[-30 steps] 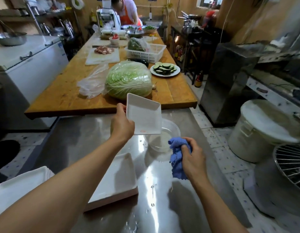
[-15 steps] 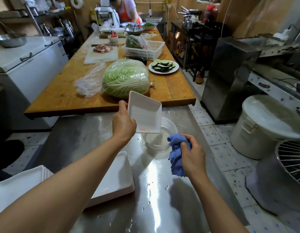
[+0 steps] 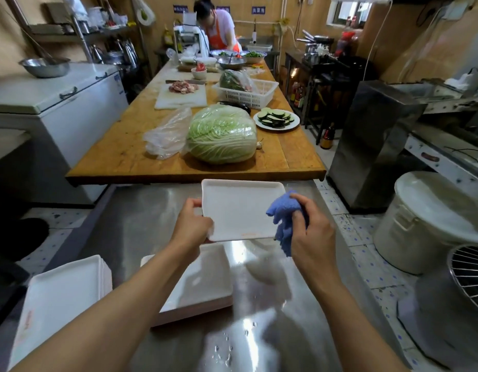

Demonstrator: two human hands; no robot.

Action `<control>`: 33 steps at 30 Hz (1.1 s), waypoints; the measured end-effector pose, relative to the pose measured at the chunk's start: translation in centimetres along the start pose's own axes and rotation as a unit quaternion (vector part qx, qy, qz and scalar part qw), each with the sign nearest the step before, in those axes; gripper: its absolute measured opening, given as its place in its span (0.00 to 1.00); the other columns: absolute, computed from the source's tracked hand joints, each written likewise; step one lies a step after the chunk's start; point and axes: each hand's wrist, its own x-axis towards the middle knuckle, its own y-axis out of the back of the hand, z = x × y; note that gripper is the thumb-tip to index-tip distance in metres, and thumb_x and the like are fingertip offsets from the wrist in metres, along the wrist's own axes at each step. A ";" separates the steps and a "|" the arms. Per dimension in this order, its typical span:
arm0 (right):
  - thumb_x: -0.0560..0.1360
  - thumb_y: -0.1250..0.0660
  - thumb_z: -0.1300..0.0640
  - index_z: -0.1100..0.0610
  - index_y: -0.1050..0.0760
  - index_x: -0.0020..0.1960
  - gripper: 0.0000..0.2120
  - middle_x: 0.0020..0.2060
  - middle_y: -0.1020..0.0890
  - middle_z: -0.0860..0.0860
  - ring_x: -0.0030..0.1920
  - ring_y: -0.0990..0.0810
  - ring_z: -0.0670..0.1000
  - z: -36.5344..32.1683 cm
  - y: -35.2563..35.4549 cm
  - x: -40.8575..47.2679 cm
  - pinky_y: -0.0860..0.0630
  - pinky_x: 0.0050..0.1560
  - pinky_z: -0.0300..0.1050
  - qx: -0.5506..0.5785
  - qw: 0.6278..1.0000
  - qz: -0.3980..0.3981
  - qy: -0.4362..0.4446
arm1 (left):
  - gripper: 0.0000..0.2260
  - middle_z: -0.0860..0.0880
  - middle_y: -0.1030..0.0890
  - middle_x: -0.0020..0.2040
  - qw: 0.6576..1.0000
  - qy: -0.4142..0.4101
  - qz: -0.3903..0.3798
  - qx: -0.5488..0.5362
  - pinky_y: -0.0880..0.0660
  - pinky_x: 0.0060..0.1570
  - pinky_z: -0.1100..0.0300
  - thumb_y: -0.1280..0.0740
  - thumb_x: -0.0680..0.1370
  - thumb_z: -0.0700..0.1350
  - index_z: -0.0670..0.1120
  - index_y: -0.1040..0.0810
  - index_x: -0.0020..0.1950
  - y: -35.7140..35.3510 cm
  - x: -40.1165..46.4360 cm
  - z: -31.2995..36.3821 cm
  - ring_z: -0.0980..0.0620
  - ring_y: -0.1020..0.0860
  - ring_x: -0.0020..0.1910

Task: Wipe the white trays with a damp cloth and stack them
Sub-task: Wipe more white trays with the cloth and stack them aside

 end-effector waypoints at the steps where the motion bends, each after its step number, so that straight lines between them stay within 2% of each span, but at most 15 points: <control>1: 0.79 0.42 0.64 0.56 0.25 0.60 0.13 0.49 0.22 0.48 0.48 0.24 0.45 -1.4 -0.5 0.3 0.29 0.48 0.32 -0.008 0.999 0.000 0.039 | 0.20 0.45 0.23 0.49 1.000 -0.005 -0.004 -0.015 0.26 0.25 0.62 0.41 0.71 0.28 0.49 0.31 0.55 0.7 -0.8 0.0 0.47 0.23 0.45; 4: 0.77 0.40 0.66 0.60 0.24 0.59 0.13 0.54 0.22 0.52 0.54 0.24 0.49 -4.9 -2.8 1.2 0.29 0.55 0.37 -0.035 0.989 -0.038 0.138 | 0.19 0.47 0.21 0.45 1.000 -0.016 -0.011 -0.011 0.26 0.25 0.63 0.39 0.72 0.29 0.50 0.31 0.56 2.7 -3.2 0.3 0.49 0.22 0.42; 6: 0.77 0.39 0.65 0.61 0.26 0.63 0.15 0.63 0.25 0.57 0.63 0.28 0.54 -6.6 -4.8 1.5 0.33 0.63 0.43 -0.077 0.978 -0.102 0.165 | 0.19 0.48 0.19 0.38 0.999 -0.034 -0.025 -0.020 0.29 0.22 0.64 0.39 0.72 0.28 0.49 0.31 0.55 4.0 -4.6 0.6 0.53 0.21 0.35; 8: 0.79 0.40 0.62 0.58 0.30 0.69 0.18 0.71 0.33 0.57 0.70 0.36 0.56 -7.4 -6.7 1.5 0.42 0.70 0.46 -0.145 0.954 -0.170 0.198 | 0.19 0.50 0.20 0.28 0.997 -0.048 -0.038 -0.046 0.32 0.20 0.66 0.42 0.71 0.25 0.48 0.29 0.51 5.3 -6.0 0.9 0.56 0.24 0.24; 11: 0.80 0.42 0.55 0.48 0.41 0.74 0.24 0.76 0.47 0.50 0.76 0.53 0.52 -7.8 -9.1 0.4 0.57 0.73 0.51 -0.258 0.906 -0.235 0.240 | 0.20 0.47 0.20 0.29 0.995 -0.056 -0.049 -0.071 0.30 0.24 0.64 0.43 0.70 0.24 0.47 0.28 0.51 6.9 -7.4 1.0 0.55 0.25 0.24; 12: 0.78 0.39 0.55 0.48 0.39 0.73 0.24 0.76 0.47 0.51 0.76 0.53 0.54 -8.1 -9.5 0.0 0.56 0.73 0.53 -0.268 0.898 -0.237 0.255 | 0.21 0.47 0.21 0.30 0.994 -0.061 -0.051 -0.072 0.31 0.25 0.62 0.43 0.70 0.24 0.48 0.28 0.51 7.4 -7.7 1.0 0.55 0.26 0.24; 14: 0.71 0.32 0.56 0.55 0.26 0.65 0.23 0.71 0.35 0.62 0.71 0.39 0.64 -9.2 -10.2 -1.2 0.41 0.69 0.58 -0.244 0.901 -0.199 0.298 | 0.21 0.49 0.25 0.26 0.995 -0.073 -0.049 -0.052 0.36 0.24 0.61 0.43 0.70 0.25 0.48 0.27 0.51 8.2 -8.0 0.8 0.57 0.31 0.22; 16: 0.63 0.28 0.60 0.62 0.21 0.56 0.21 0.57 0.24 0.65 0.57 0.25 0.67 -9.9 -10.9 -1.9 0.26 0.55 0.58 -0.206 0.909 -0.160 0.324 | 0.21 0.51 0.28 0.23 0.996 -0.075 -0.044 -0.037 0.40 0.23 0.62 0.43 0.69 0.26 0.50 0.27 0.50 8.9 -8.1 0.7 0.58 0.36 0.21; 17: 0.61 0.27 0.62 0.65 0.21 0.54 0.21 0.52 0.22 0.65 0.52 0.22 0.66 -10.2 -11.1 -2.0 0.23 0.49 0.57 -0.191 0.909 -0.157 0.337 | 0.21 0.52 0.29 0.22 0.996 -0.075 -0.044 -0.037 0.40 0.22 0.62 0.43 0.69 0.26 0.50 0.28 0.50 9.1 -8.2 0.7 0.58 0.36 0.21; 19: 0.59 0.24 0.63 0.66 0.21 0.55 0.24 0.51 0.21 0.64 0.50 0.21 0.64 -10.5 -11.2 -2.0 0.22 0.47 0.54 -0.194 0.900 -0.174 0.350 | 0.20 0.54 0.28 0.21 0.995 -0.081 -0.043 -0.042 0.40 0.21 0.64 0.43 0.69 0.26 0.49 0.29 0.50 9.7 -8.2 0.5 0.59 0.36 0.20; 21: 0.64 0.27 0.59 0.63 0.23 0.59 0.24 0.55 0.22 0.62 0.54 0.22 0.63 -10.2 -10.8 -1.8 0.25 0.52 0.54 -0.213 0.890 -0.191 0.356 | 0.20 0.53 0.25 0.22 0.993 -0.090 -0.041 -0.060 0.40 0.19 0.66 0.44 0.70 0.25 0.48 0.29 0.50 10.1 -8.3 0.4 0.60 0.35 0.20; 23: 0.66 0.30 0.56 0.60 0.23 0.60 0.23 0.58 0.24 0.60 0.57 0.24 0.62 -9.6 -10.0 -1.6 0.27 0.56 0.55 -0.228 0.887 -0.204 0.345 | 0.20 0.50 0.22 0.24 0.992 -0.090 -0.045 -0.083 0.37 0.19 0.67 0.44 0.71 0.24 0.48 0.29 0.50 10.4 -8.4 0.3 0.59 0.31 0.20; 26: 0.66 0.34 0.53 0.57 0.25 0.61 0.23 0.61 0.27 0.57 0.60 0.28 0.59 -8.4 -8.0 -0.6 0.31 0.60 0.52 -0.248 0.904 -0.199 0.285 | 0.19 0.49 0.18 0.29 0.990 -0.076 -0.056 -0.109 0.31 0.20 0.67 0.42 0.72 0.25 0.48 0.29 0.51 10.9 -8.6 0.3 0.55 0.22 0.24; 30: 0.67 0.32 0.64 0.59 0.25 0.59 0.20 0.56 0.24 0.56 0.56 0.27 0.58 -6.5 -4.8 2.1 0.35 0.58 0.48 -0.278 0.920 -0.187 0.203 | 0.18 0.47 0.16 0.36 0.989 -0.075 -0.061 -0.113 0.25 0.25 0.62 0.39 0.73 0.27 0.49 0.29 0.52 11.6 -8.7 0.1 0.50 0.17 0.32; 33: 0.73 0.36 0.66 0.58 0.25 0.60 0.16 0.62 0.26 0.55 0.60 0.29 0.56 -5.7 -3.6 2.8 0.34 0.60 0.48 -0.297 0.921 -0.185 0.174 | 0.18 0.45 0.15 0.42 0.990 -0.065 -0.062 -0.110 0.23 0.29 0.57 0.38 0.74 0.28 0.51 0.28 0.53 11.4 -8.8 0.0 0.45 0.17 0.40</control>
